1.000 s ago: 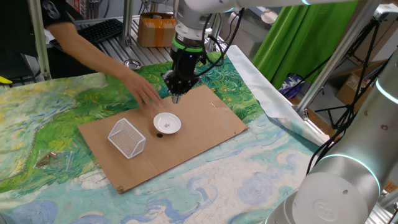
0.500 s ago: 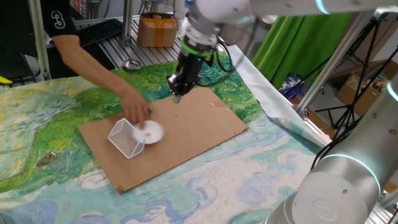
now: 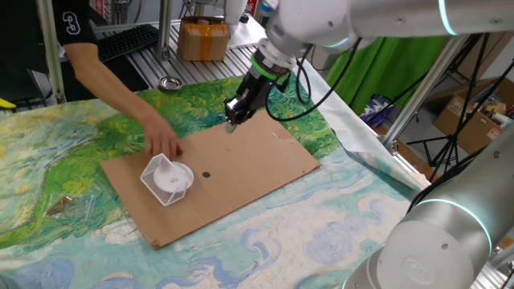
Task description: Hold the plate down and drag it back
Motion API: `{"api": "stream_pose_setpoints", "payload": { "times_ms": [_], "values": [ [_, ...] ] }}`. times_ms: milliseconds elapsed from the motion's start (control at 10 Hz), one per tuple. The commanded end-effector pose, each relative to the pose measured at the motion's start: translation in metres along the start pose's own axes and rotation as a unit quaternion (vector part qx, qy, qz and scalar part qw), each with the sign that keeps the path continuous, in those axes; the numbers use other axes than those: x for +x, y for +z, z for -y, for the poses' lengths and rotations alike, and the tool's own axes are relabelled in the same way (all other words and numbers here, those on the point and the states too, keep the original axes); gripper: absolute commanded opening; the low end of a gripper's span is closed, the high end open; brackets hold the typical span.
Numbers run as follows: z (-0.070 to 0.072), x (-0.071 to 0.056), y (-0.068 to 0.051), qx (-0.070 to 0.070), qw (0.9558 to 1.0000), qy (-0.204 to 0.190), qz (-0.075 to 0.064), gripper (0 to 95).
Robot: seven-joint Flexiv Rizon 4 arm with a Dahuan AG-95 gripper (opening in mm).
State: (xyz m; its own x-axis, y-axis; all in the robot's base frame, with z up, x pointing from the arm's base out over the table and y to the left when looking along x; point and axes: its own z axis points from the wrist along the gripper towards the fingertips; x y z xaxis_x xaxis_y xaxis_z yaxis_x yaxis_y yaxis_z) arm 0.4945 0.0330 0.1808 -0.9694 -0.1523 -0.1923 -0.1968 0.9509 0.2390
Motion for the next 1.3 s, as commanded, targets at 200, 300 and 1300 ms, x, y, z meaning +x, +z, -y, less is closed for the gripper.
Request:
{"api": "stream_pose_setpoints", "payload": {
  "times_ms": [200,300,1300],
  "values": [
    [0.000,-0.001,-0.002,0.039,0.9992,-0.001,-0.014,0.0],
    [0.000,-0.002,-0.002,0.059,0.9981,-0.008,-0.017,0.0],
    [0.019,-0.004,0.003,0.063,0.9974,-0.029,-0.020,0.0]
  ]
}}
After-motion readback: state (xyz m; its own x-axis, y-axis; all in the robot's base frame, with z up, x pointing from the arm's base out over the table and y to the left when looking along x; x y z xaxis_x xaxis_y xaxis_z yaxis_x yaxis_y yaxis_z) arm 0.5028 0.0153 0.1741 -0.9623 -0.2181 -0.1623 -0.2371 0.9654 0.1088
